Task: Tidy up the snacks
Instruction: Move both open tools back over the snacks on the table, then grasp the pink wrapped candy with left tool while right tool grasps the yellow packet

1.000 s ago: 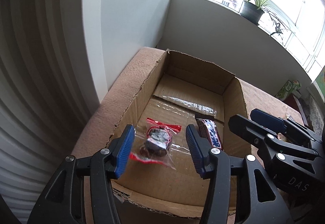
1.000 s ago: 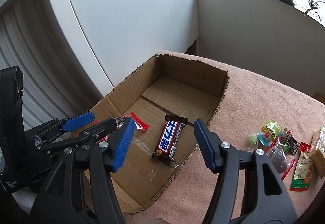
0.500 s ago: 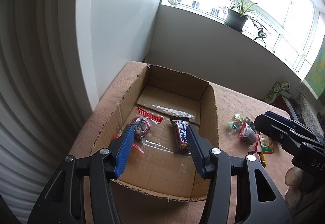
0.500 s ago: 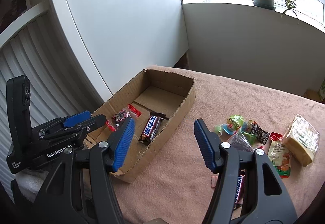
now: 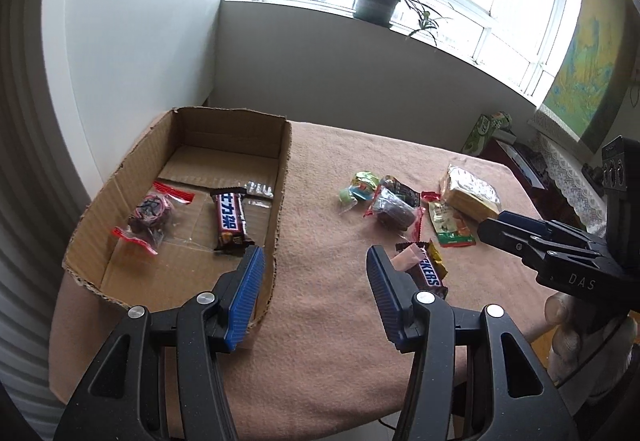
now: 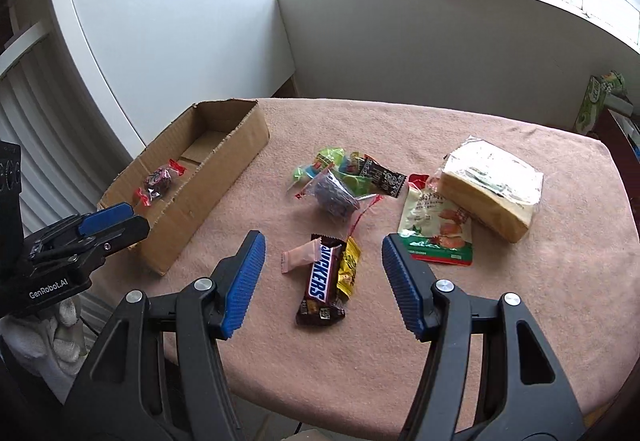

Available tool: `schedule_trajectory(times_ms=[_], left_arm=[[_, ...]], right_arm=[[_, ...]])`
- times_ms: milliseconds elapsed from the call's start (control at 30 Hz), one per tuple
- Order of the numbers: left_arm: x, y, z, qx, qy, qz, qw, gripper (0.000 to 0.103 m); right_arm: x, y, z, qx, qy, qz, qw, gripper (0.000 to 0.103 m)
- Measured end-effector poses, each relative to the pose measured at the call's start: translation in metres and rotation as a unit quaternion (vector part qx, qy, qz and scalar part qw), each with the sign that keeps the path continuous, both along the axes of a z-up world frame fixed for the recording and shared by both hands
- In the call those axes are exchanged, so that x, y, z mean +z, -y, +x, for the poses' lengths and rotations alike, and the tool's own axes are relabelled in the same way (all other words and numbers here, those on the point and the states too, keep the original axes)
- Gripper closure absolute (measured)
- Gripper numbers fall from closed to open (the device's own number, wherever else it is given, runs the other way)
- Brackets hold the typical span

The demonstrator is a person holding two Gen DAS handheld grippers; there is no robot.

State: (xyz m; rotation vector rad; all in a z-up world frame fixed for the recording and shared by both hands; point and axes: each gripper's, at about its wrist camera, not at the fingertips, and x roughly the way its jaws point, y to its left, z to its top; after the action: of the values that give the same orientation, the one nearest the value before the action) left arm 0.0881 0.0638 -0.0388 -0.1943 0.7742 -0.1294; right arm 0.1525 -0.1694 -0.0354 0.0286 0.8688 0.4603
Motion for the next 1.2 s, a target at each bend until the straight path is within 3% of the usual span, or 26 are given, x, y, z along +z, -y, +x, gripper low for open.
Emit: schedule_trajectory(times_ms=[167, 400, 867, 1033, 1200], left_arm=[[-0.018, 0.036, 0.005, -0.048, -0.029, 0.007, 0.9984, 0.050], [-0.043, 0.071, 0.023, -0.092, -0.054, 0.037, 0.9936, 0.050], [-0.067, 0.087, 0.056, -0.138, -0.066, 0.077, 0.9853, 0.051], [-0.073, 0.088, 0.063, -0.146, -0.076, 0.079, 0.9831, 0.060], [-0.075, 0.095, 0.068, -0.163, -0.084, 0.097, 0.9782, 0.060]], right_arm=[[-0.027, 0.017, 0.005, -0.015, -0.041, 0.022, 0.999, 0.040], [-0.048, 0.017, 0.011, -0.013, -0.064, 0.037, 0.997, 0.043], [-0.068, 0.011, 0.029, -0.002, -0.088, 0.050, 0.995, 0.061], [-0.072, 0.016, 0.035, -0.002, -0.092, 0.050, 0.995, 0.063], [-0.074, 0.017, 0.038, 0.001, -0.091, 0.047, 0.995, 0.063]])
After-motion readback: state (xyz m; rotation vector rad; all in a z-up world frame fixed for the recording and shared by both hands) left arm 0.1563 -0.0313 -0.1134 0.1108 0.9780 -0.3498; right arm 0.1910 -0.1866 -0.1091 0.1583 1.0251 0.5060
